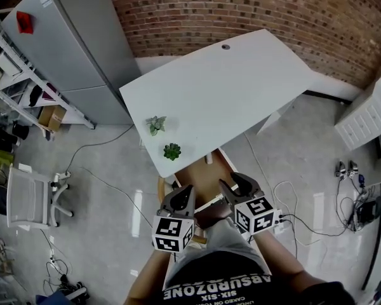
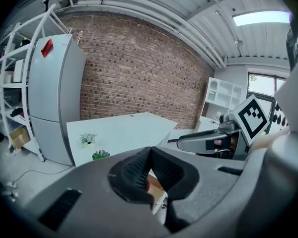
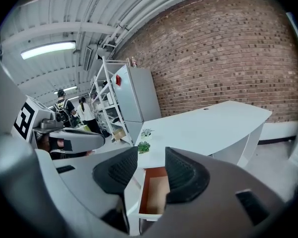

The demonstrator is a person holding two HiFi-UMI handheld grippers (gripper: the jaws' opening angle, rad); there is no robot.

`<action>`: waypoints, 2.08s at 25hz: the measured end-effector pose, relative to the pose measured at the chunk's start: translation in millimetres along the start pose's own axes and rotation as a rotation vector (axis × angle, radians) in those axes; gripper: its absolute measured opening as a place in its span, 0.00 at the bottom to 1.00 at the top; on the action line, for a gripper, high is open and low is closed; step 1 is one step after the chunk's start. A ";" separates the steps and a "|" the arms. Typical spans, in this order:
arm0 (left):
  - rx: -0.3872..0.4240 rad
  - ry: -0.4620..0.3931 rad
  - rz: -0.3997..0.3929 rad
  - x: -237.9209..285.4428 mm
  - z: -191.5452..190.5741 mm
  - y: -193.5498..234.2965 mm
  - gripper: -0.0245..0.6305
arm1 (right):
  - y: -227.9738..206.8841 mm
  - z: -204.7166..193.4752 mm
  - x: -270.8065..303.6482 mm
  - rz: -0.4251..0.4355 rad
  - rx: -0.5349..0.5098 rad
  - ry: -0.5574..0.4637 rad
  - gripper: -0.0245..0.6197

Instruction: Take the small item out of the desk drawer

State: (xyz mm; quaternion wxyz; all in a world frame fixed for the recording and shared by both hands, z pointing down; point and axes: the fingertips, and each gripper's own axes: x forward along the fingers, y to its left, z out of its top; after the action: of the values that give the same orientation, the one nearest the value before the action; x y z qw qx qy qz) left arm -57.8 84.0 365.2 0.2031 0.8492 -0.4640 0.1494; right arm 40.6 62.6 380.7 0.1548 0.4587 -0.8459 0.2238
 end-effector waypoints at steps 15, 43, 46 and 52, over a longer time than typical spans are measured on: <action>-0.042 0.054 0.037 29.1 -9.8 17.4 0.03 | -31.8 -28.5 53.7 0.047 0.042 0.133 0.32; -0.118 0.105 0.095 83.3 -15.0 53.4 0.03 | -78.1 -78.9 145.4 0.061 0.075 0.312 0.32; -0.125 0.115 0.096 87.8 -17.7 53.5 0.03 | -82.4 -83.6 152.4 0.061 0.081 0.325 0.32; -0.143 0.131 0.102 96.5 -25.9 55.9 0.03 | -91.3 -93.4 166.2 0.055 0.095 0.352 0.32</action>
State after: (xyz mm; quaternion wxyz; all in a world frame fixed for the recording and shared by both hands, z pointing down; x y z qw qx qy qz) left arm -56.3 -0.9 442.0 0.2850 0.7963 -0.5019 0.1811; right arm 34.8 -50.0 559.5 0.2723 0.3959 -0.8065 0.3444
